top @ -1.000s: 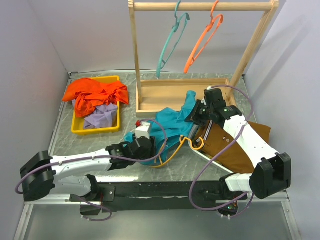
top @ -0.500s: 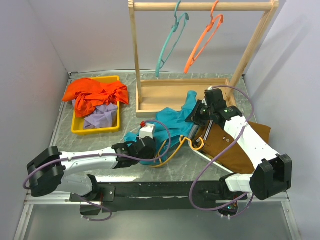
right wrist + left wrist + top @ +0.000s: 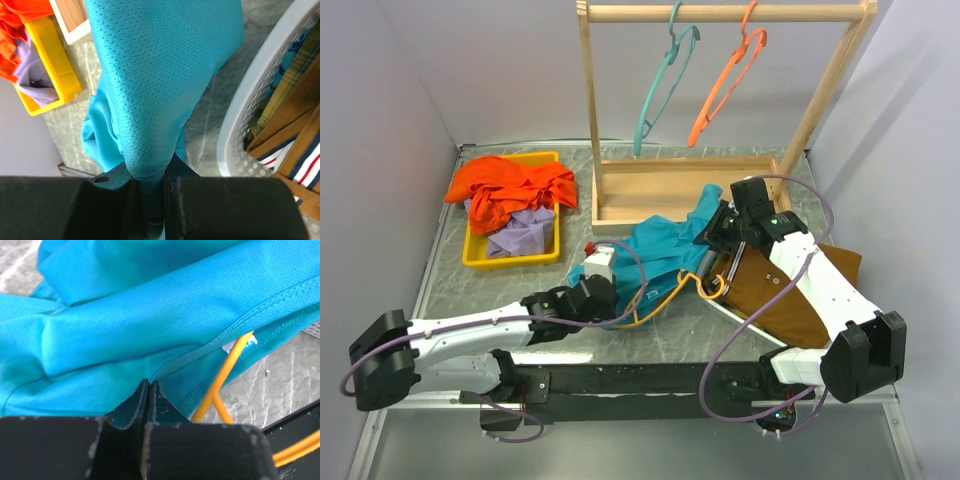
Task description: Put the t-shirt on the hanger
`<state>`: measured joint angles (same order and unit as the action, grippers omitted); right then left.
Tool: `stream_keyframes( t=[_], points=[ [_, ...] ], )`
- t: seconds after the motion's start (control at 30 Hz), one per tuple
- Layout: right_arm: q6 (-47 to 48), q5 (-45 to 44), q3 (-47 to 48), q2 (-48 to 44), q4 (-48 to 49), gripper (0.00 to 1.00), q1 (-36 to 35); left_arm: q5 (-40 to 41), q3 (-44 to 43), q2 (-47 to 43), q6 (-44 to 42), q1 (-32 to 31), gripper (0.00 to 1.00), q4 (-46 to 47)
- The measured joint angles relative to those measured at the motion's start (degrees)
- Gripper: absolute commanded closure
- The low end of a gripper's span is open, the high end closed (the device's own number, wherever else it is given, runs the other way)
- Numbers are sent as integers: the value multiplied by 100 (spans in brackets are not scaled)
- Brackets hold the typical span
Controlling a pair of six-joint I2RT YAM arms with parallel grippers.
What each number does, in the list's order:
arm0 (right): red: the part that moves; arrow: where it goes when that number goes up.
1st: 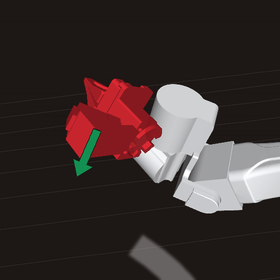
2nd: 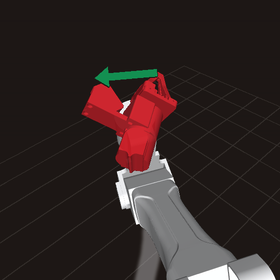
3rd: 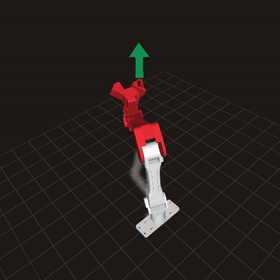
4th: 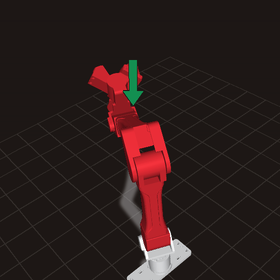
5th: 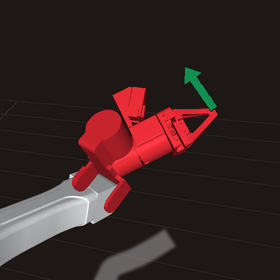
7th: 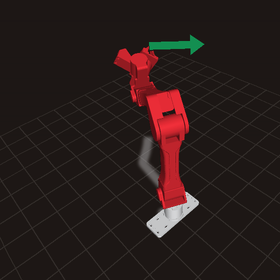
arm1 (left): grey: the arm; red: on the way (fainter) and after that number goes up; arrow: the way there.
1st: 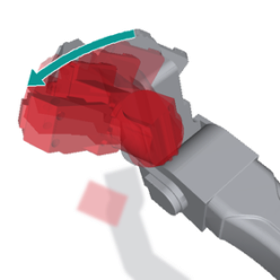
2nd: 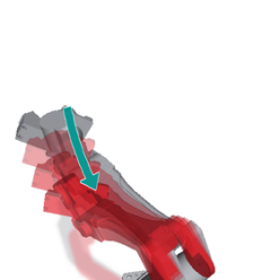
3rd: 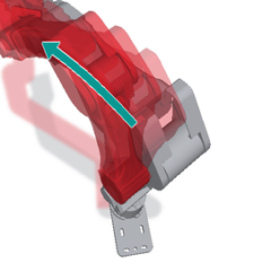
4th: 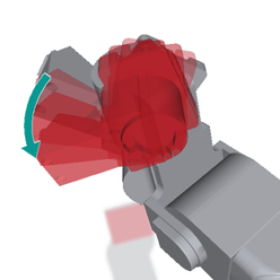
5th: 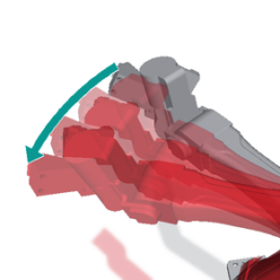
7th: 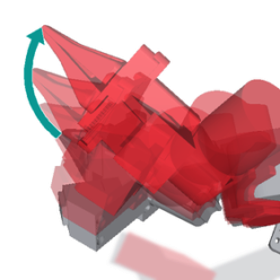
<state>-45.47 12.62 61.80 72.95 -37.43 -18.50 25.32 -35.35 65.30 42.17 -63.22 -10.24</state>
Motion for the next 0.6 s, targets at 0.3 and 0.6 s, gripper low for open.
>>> stream_keyframes(
  t=[0.3, 0.6],
  points=[
    [-577, -26, 136, 4, -111, 100, 11, -2, 671, -874, 236, 4, 99, -79],
    [-1073, -420, 280, 46, -361, 100, 219, 55, 986, -1611, 684, 4, 99, -173]
  ],
)
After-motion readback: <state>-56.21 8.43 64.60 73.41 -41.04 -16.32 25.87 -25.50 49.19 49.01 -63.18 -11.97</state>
